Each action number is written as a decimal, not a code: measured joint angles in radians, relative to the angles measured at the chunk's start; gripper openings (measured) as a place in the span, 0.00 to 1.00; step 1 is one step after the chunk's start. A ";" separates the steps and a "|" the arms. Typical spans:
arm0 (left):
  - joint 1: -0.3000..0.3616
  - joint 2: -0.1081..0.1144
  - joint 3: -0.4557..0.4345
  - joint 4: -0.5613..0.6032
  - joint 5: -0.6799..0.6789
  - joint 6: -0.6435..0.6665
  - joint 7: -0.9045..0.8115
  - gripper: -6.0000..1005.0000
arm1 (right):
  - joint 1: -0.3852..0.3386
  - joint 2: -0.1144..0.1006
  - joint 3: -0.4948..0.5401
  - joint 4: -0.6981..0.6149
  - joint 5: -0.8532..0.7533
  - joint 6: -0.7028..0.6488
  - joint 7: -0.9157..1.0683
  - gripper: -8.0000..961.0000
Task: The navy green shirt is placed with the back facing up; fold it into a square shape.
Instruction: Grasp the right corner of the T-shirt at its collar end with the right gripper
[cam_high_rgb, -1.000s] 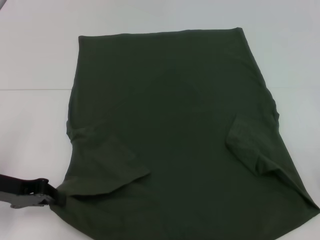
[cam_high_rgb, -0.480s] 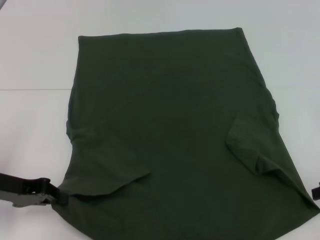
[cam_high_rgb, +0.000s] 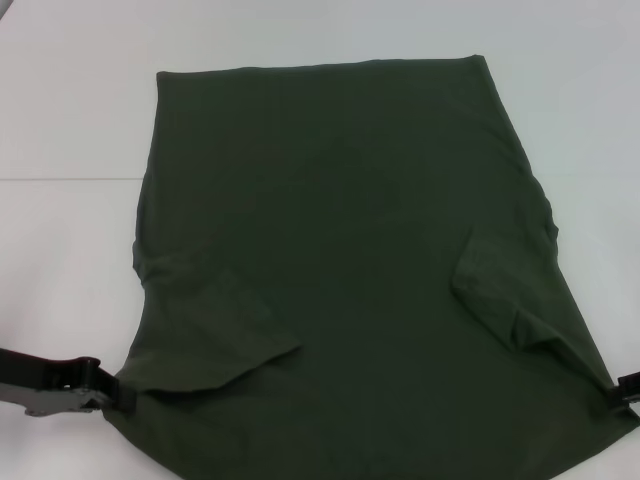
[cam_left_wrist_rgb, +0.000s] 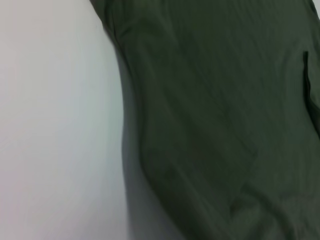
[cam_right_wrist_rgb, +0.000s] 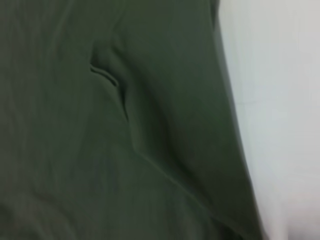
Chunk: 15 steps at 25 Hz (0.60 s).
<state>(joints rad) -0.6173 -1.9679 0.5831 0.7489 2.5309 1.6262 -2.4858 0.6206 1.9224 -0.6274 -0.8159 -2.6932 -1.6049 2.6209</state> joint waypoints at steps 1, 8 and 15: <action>0.001 0.000 0.000 -0.001 0.000 0.000 0.000 0.01 | 0.000 0.003 0.000 0.000 -0.001 0.001 -0.004 0.89; 0.002 0.000 0.000 -0.001 0.000 0.000 0.001 0.01 | -0.001 0.025 -0.010 0.000 -0.004 0.015 -0.024 0.89; 0.002 -0.002 0.000 0.000 0.000 0.000 0.002 0.01 | -0.003 0.026 -0.021 0.000 -0.014 0.028 -0.034 0.89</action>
<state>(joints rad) -0.6151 -1.9694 0.5828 0.7486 2.5310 1.6260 -2.4834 0.6175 1.9482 -0.6488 -0.8155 -2.7074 -1.5765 2.5874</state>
